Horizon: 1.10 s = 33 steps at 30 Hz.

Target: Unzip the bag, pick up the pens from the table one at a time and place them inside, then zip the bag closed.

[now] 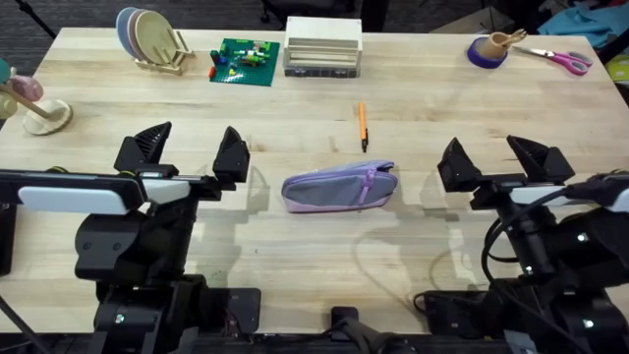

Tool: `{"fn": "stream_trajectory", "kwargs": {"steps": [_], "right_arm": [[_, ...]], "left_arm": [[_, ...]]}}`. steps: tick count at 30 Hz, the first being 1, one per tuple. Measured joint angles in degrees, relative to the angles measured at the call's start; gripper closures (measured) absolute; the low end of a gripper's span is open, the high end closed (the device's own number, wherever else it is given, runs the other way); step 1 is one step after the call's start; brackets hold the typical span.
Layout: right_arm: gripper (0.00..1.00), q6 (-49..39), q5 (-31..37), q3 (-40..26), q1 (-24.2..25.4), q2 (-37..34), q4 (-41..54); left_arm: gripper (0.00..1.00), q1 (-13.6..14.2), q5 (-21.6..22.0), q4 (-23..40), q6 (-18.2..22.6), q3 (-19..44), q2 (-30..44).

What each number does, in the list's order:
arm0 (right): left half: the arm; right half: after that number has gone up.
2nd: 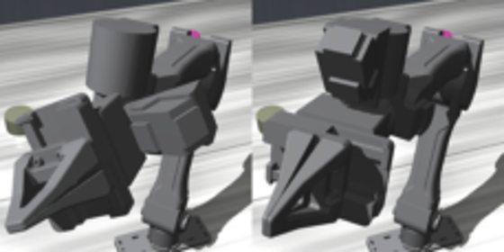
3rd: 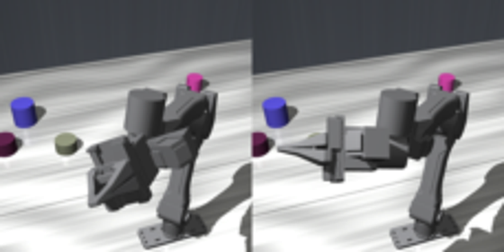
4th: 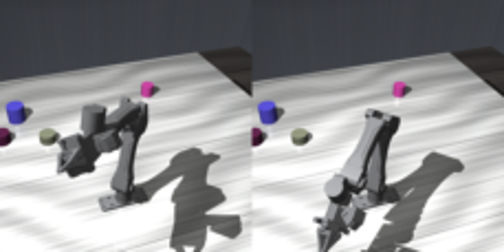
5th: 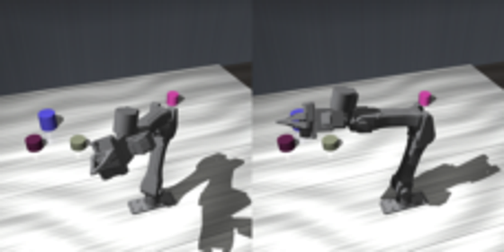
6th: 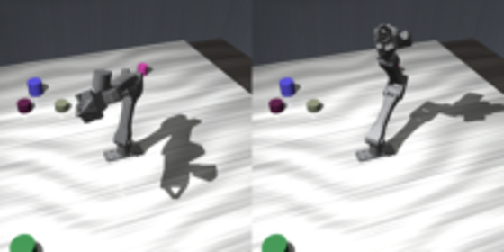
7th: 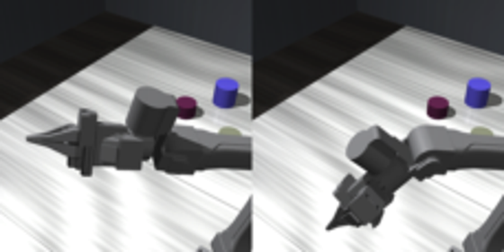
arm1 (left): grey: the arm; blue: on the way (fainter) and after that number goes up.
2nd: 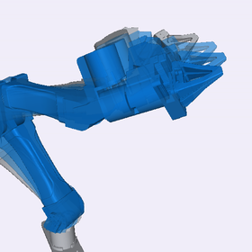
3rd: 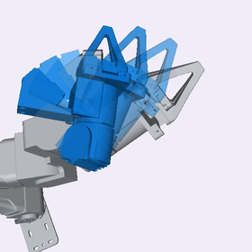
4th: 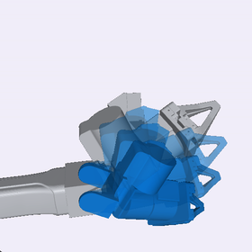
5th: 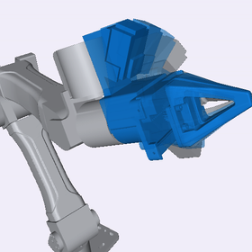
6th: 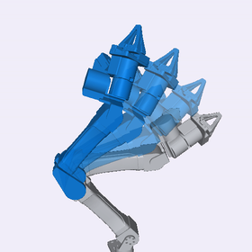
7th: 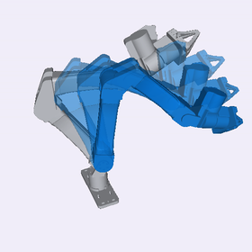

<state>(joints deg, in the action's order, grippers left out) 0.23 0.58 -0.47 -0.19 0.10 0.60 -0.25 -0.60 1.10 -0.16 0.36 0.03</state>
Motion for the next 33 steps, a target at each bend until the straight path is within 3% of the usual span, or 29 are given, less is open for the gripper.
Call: {"fn": "stream_trajectory", "kwargs": {"steps": [10,14,15,16,18,20,33], "right_arm": [[0.004,0.0,-0.3,0.0,0.0,0.0,0.3],[0.004,-1.5,-1.6,-4.7,0.0,-0.1,11.3],[0.004,-2.1,-1.8,-6.0,0.0,-0.1,14.7],[0.004,-3.4,-2.2,-10.5,0.0,-0.7,22.7],[0.004,-3.8,-2.4,-14.5,0.0,-2.0,26.2],[0.003,-2.8,-3.2,-34.7,0.0,-15.7,35.6],[0.003,-2.0,-3.4,-56.9,0.0,-35.2,53.1]], "left_arm": [[0.007,0.0,0.3,0.1,0.1,0.0,0.0],[0.007,0.0,0.4,8.7,0.6,2.6,0.1],[0.007,0.0,0.4,11.7,0.9,4.4,0.1],[0.007,0.0,0.4,17.5,1.8,10.5,0.8],[0.007,0.0,0.4,20.2,2.2,15.0,2.0],[0.007,0.0,0.2,33.6,3.0,35.5,18.9],[0.007,0.0,-3.7,43.4,3.4,54.1,42.0]]}}
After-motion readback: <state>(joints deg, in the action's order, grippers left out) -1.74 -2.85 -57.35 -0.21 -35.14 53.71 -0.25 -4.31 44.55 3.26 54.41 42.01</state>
